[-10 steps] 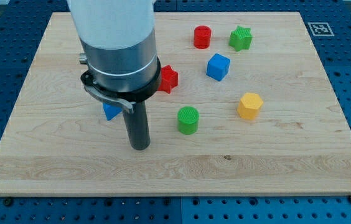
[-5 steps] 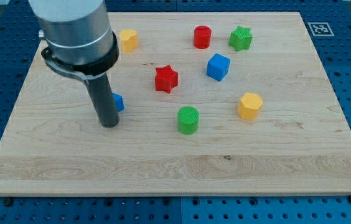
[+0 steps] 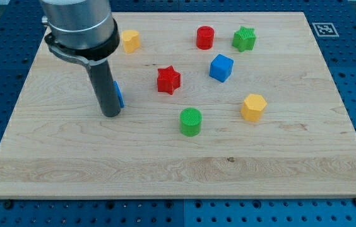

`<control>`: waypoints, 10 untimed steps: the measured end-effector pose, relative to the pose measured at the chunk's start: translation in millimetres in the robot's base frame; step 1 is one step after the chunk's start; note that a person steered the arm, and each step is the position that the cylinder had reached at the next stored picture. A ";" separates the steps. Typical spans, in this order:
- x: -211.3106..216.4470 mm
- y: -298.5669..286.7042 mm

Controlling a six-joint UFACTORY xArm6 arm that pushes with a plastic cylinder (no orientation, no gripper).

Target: Push the blue triangle closer to the yellow heart

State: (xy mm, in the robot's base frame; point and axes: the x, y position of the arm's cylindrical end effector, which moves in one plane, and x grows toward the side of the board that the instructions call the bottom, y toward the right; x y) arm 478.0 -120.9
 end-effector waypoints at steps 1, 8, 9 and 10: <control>-0.2 0.0; -37.0 16.0; -50.7 -1.2; -80.2 -10.7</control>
